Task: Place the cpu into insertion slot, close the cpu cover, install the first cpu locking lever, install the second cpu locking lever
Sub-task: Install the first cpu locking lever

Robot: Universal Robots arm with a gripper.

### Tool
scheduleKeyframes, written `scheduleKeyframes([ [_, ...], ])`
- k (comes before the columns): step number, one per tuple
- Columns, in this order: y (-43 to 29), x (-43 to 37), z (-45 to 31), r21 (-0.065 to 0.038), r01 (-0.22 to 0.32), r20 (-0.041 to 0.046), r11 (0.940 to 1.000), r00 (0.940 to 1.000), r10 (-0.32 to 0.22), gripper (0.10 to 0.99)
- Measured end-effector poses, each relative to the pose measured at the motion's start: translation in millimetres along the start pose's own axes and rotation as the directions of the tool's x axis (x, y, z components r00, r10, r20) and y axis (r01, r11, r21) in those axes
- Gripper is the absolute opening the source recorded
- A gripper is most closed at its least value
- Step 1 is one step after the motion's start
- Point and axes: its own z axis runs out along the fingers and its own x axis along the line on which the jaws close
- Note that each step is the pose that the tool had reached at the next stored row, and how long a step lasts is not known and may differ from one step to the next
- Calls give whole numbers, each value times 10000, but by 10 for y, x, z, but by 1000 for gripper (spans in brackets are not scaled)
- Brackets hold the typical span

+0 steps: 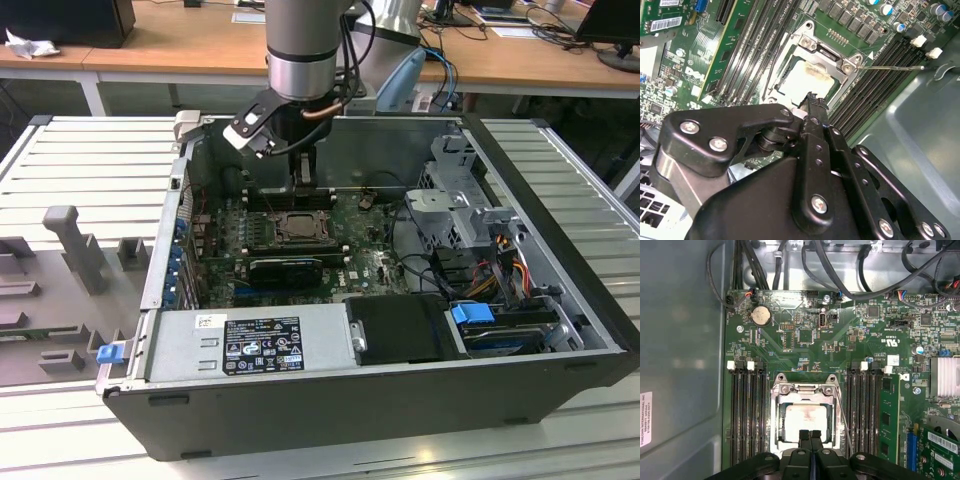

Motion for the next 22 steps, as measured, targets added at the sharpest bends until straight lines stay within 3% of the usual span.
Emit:
scheduleKeyframes([
  [22, 2, -10, -70, 0, 0, -1, 10000, 10000, 0, 106],
])
